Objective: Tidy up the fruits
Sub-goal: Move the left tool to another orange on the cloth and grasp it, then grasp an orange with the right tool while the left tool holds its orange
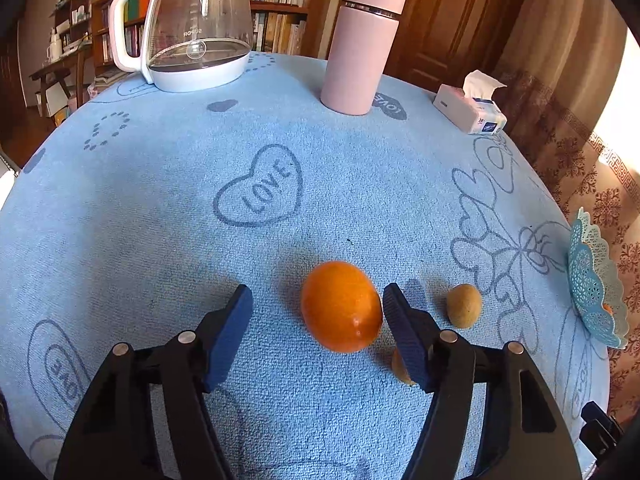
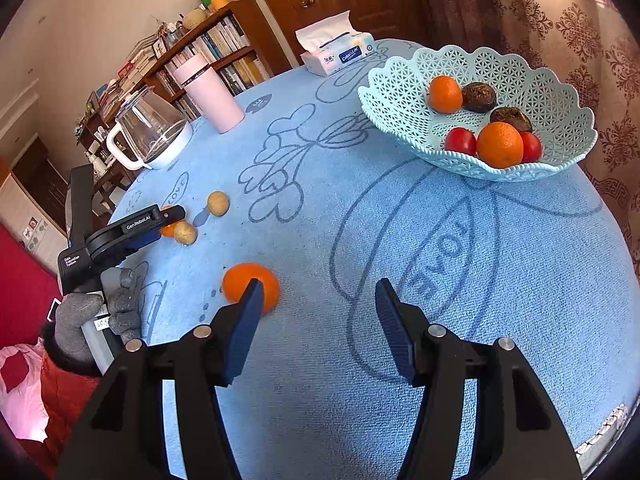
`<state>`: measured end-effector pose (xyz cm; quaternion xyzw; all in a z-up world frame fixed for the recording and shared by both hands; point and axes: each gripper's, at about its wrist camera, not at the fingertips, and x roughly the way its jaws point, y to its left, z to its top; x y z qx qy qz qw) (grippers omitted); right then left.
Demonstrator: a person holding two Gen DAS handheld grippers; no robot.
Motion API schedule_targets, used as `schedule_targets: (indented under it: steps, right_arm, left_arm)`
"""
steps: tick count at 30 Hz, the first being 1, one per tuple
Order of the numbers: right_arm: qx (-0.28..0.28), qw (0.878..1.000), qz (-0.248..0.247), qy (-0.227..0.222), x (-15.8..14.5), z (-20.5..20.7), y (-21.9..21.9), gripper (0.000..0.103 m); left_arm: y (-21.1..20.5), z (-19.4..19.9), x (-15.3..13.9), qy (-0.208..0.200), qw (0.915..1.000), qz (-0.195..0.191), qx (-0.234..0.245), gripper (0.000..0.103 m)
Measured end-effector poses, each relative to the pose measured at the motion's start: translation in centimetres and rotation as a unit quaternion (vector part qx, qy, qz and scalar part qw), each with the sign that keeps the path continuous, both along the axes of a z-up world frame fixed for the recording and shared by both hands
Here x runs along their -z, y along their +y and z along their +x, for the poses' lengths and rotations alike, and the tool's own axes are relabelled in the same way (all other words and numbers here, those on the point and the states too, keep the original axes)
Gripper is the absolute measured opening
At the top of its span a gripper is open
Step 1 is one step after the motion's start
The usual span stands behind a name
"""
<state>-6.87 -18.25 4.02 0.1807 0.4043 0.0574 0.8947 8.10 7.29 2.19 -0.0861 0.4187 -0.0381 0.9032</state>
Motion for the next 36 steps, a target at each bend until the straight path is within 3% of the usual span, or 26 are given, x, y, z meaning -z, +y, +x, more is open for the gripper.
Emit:
schedule_targets:
  steps: [4, 6, 22, 36]
  right_arm:
    - [-0.009, 1.0, 0.0, 0.006, 0.3, 0.2, 0.5, 0.06]
    - [-0.016, 1.0, -0.001, 0.008, 0.3, 0.4, 0.8, 0.06]
    - [-0.056, 0.998, -0.035, 0.016, 0.8, 1.3, 3.5, 0.06]
    - [-0.083, 0.995, -0.059, 0.02, 1.2, 2.8, 6.0, 0.06]
  left_arm:
    - [0.0, -0.1, 0.0, -0.007, 0.9999, -0.011, 0.01, 0.053]
    - [-0.3, -0.3, -0.1, -0.013, 0.9995, -0.016, 0.023, 0.04]
    - [0.1, -1.7, -1.4, -0.065, 0.9979, -0.008, 0.004, 0.039]
    - [1.5, -1.8, -1.7, -0.07, 0.997, -0.028, -0.02, 0.039]
